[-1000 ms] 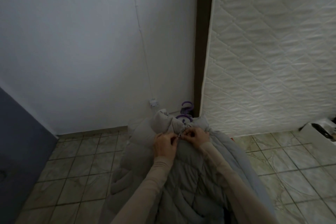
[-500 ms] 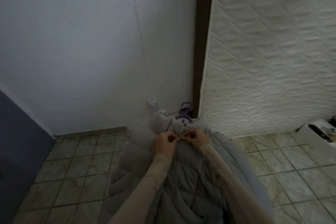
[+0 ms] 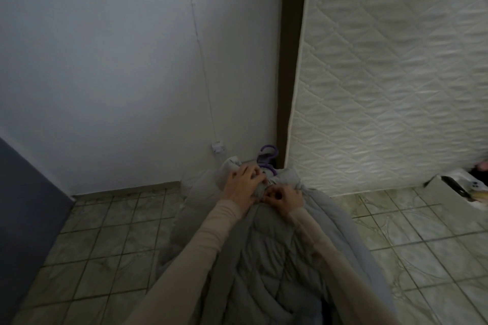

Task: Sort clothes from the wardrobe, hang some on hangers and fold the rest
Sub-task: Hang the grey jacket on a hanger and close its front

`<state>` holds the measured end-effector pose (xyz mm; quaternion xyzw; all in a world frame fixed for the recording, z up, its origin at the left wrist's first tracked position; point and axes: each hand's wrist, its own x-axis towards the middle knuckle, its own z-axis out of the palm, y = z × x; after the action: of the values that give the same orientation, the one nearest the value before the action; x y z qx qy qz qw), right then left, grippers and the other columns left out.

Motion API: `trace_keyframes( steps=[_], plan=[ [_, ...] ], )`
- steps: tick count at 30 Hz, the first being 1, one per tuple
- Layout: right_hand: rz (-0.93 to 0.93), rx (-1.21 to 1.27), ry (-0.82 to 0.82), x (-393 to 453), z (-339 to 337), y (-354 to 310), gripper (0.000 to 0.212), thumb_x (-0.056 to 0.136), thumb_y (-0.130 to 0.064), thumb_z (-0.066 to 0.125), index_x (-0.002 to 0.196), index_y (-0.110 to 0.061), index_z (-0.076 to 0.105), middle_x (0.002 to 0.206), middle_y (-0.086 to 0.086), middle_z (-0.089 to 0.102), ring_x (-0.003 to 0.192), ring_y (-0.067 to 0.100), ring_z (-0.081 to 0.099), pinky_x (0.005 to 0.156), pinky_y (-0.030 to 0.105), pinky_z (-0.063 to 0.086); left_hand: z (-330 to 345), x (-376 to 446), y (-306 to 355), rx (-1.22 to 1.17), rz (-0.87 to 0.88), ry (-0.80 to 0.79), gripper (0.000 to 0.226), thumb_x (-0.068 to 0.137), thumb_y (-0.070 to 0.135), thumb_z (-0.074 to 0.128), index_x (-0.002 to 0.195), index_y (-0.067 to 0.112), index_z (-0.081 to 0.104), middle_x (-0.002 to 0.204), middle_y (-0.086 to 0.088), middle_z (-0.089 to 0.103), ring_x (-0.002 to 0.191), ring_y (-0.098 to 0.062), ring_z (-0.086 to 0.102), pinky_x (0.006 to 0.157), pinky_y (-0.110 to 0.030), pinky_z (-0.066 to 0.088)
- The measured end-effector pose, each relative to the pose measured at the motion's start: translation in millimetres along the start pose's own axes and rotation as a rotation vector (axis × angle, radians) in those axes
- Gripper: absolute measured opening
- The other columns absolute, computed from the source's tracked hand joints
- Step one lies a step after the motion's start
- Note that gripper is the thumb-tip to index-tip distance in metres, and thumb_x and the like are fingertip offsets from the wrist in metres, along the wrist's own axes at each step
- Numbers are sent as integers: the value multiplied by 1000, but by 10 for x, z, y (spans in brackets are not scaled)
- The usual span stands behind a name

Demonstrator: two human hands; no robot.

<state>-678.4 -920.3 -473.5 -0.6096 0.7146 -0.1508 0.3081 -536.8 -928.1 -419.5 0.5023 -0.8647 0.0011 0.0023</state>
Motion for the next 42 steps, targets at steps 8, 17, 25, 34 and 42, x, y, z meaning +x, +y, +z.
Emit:
trace_keyframes(
  steps=[8,17,25,34,42],
  plan=[
    [-58,-42,60,-74,-35,-38,29,89,-42,56,110,-24,66,112,1,67,112,19,55,99,27,23,116,81,-86,154,56,-139,42,95,32,44,137,25,42,153,-1,18,143,-20,8,108,-39,20],
    [-71,-28,92,-91,-27,-56,28,88,-42,57,108,-24,67,112,-1,67,111,20,55,97,28,24,151,57,-27,92,13,-155,41,96,28,42,135,18,43,150,3,27,140,-18,16,113,-53,4],
    [-79,-65,102,-114,-25,-75,27,88,-43,57,109,-28,66,111,-4,67,109,18,56,92,27,25,164,106,-70,43,22,-99,39,90,37,53,125,20,52,140,4,38,134,-20,25,109,-41,14],
    [-98,-52,118,-172,-20,-66,27,88,-44,57,108,-27,66,111,-2,67,109,21,57,90,24,24,292,67,-112,-170,-79,37,55,83,37,64,131,22,45,139,2,41,127,-19,34,101,-25,23],
    [-132,15,145,-248,-59,-116,52,80,-44,54,122,-14,51,118,7,60,110,26,57,98,37,38,288,93,-155,-331,-108,18,66,77,30,73,135,14,45,138,-8,40,126,-28,33,105,-29,26]
  ],
)
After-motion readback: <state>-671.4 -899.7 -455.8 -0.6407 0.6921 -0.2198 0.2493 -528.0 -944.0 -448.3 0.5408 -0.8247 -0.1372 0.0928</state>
